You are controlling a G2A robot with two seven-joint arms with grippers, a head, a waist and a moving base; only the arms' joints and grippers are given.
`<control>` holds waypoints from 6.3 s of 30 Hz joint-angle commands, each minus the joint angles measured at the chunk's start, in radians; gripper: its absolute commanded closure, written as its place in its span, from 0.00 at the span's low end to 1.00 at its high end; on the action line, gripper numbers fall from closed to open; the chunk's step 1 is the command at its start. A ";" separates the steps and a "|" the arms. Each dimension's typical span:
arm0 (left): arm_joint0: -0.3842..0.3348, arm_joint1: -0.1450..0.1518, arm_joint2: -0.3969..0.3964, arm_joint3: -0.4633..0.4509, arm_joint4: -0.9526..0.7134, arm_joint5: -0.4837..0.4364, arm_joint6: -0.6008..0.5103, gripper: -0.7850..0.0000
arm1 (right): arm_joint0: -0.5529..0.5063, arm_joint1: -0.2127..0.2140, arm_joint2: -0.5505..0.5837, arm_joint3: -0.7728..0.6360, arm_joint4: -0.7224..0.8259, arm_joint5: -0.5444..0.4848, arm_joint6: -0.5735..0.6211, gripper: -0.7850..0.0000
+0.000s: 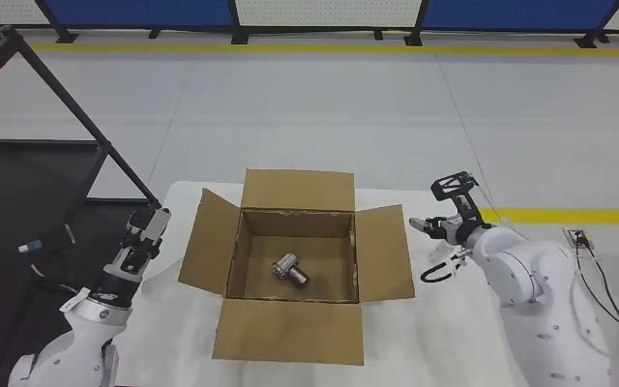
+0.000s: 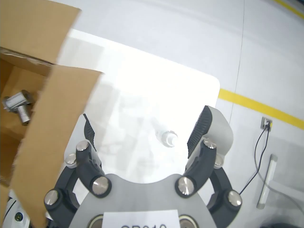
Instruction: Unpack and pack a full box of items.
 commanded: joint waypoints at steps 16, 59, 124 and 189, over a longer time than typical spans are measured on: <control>0.168 0.006 -0.163 0.022 -0.064 -0.052 0.039 0.00 | 0.402 -0.129 -0.633 0.322 0.243 -0.083 0.109 0.00; 0.184 0.013 -0.151 0.007 -0.151 -0.080 0.062 0.00 | 0.642 -0.608 -1.031 1.434 0.408 -0.055 -0.434 0.53; 0.022 0.040 0.003 0.048 -0.111 -0.056 -0.041 0.00 | -0.207 -0.171 -0.011 -0.451 -0.223 0.123 0.086 1.00; -0.045 0.046 0.075 0.048 -0.069 -0.014 -0.053 0.00 | -0.265 -0.087 0.215 0.316 -0.015 -0.045 -0.266 0.00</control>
